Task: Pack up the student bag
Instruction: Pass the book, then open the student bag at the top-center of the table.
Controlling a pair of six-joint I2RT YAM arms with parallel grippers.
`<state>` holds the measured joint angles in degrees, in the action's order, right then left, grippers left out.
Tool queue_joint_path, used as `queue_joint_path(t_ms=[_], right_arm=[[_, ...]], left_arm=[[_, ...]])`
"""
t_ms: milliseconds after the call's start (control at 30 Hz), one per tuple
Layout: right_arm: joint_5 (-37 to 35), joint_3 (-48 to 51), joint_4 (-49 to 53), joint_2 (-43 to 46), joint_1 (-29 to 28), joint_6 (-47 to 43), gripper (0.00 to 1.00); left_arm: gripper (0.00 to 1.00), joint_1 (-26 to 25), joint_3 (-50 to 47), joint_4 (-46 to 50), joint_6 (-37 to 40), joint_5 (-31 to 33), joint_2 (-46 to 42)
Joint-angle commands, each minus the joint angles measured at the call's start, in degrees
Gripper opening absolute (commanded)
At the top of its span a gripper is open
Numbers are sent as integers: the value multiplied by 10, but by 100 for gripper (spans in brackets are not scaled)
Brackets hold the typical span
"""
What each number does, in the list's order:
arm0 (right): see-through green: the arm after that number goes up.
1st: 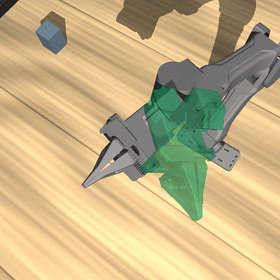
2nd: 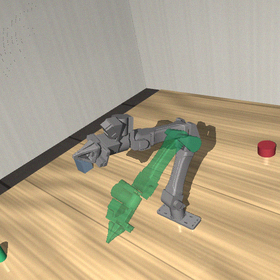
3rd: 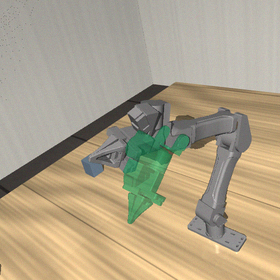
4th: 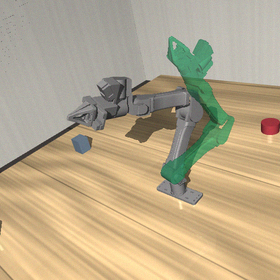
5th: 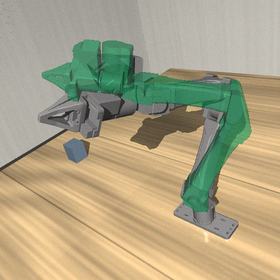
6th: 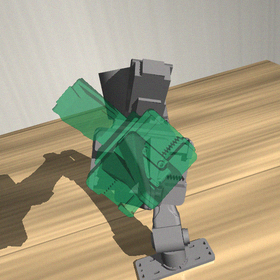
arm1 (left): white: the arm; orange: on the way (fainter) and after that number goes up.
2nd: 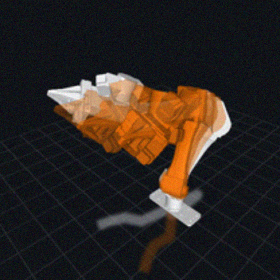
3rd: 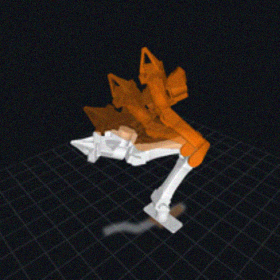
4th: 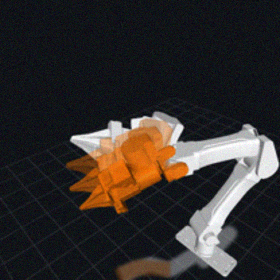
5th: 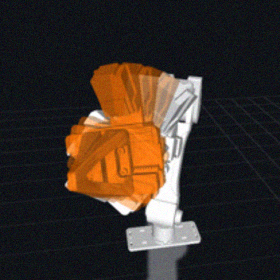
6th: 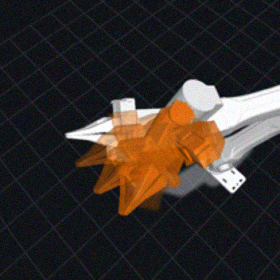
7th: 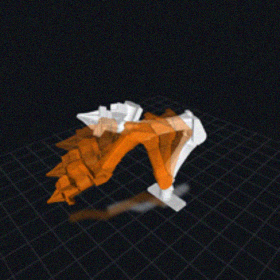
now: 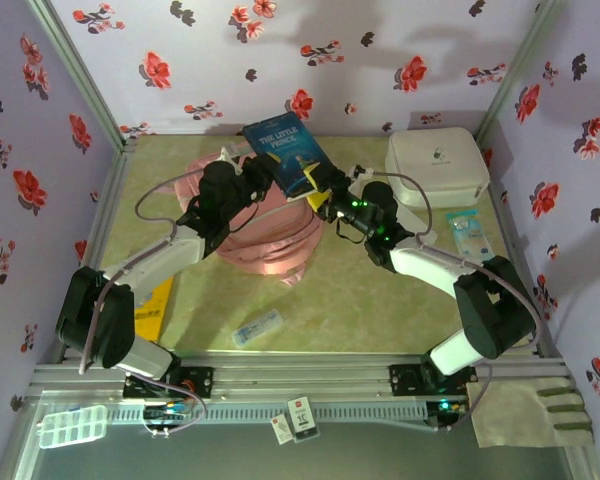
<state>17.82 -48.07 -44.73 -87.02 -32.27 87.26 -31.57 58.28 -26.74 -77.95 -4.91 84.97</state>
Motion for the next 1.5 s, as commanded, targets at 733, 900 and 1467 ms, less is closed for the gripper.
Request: queue_joint_path(t_ms=[733, 900, 1467], right_arm=[[-189, 66, 226, 205, 2, -263, 8], [-209, 79, 274, 237, 17, -303, 8], [-184, 115, 302, 268, 89, -306, 10]], left_arm=[[96, 1, -3, 393, 359, 3, -165], [100, 1, 24, 503, 499, 18, -154], [91, -39, 308, 705, 809, 119, 173]])
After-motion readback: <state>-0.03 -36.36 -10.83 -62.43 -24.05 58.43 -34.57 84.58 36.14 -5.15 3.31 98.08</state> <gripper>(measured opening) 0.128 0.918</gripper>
